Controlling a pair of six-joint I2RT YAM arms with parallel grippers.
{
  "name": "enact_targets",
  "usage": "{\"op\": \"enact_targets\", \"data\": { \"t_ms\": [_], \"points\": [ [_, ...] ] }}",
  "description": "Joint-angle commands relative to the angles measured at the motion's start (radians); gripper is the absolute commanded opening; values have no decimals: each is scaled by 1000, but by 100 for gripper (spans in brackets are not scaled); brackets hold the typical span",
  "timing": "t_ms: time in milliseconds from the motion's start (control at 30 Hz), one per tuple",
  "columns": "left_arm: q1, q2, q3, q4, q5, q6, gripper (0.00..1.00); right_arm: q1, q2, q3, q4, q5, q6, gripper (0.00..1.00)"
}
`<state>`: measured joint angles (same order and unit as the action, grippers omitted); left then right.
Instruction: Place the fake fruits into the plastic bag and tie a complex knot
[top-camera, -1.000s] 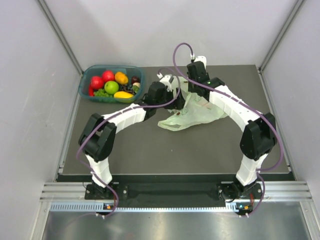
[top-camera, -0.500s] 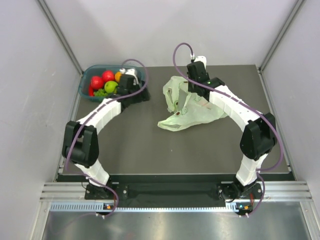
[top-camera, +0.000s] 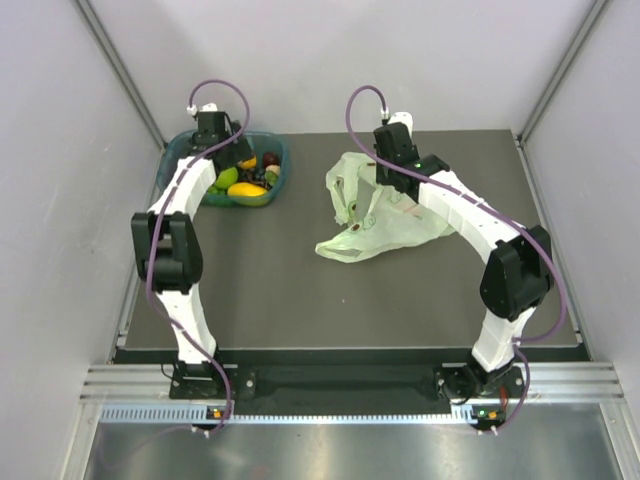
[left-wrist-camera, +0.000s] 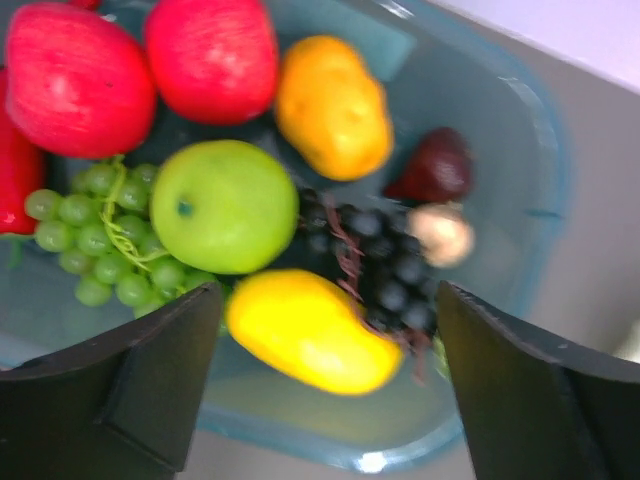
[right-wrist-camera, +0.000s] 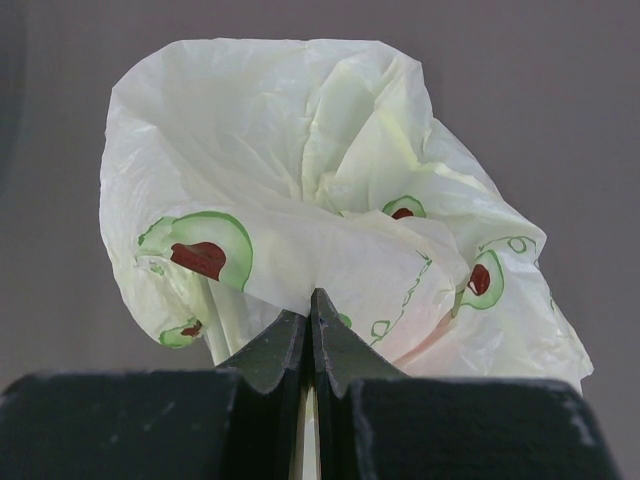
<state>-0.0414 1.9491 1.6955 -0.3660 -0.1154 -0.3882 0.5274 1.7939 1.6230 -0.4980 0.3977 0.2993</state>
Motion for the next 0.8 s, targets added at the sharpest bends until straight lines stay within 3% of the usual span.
{"op": "enact_targets", "data": {
  "t_ms": [0,133,333,500,633,767],
  "points": [
    [-5,94,114,-71,-160,52,95,-1,-19,21,35,0,-2,0],
    [2,181,222,-131,-244,81,98,0,-18,24,32,0,-6,0],
    [32,261,273,-145,-202,83,99,-1,-11,28,30,1,-12,0],
    [34,315,293,-137,-173,78,93,-1,-13,29,29,3,-15,0],
    [64,350,311,-136,-97,58,84,0,-13,25,30,4,-14,0],
    [72,346,311,-136,-66,57,62,-1,-18,17,30,10,-14,0]
  ]
}}
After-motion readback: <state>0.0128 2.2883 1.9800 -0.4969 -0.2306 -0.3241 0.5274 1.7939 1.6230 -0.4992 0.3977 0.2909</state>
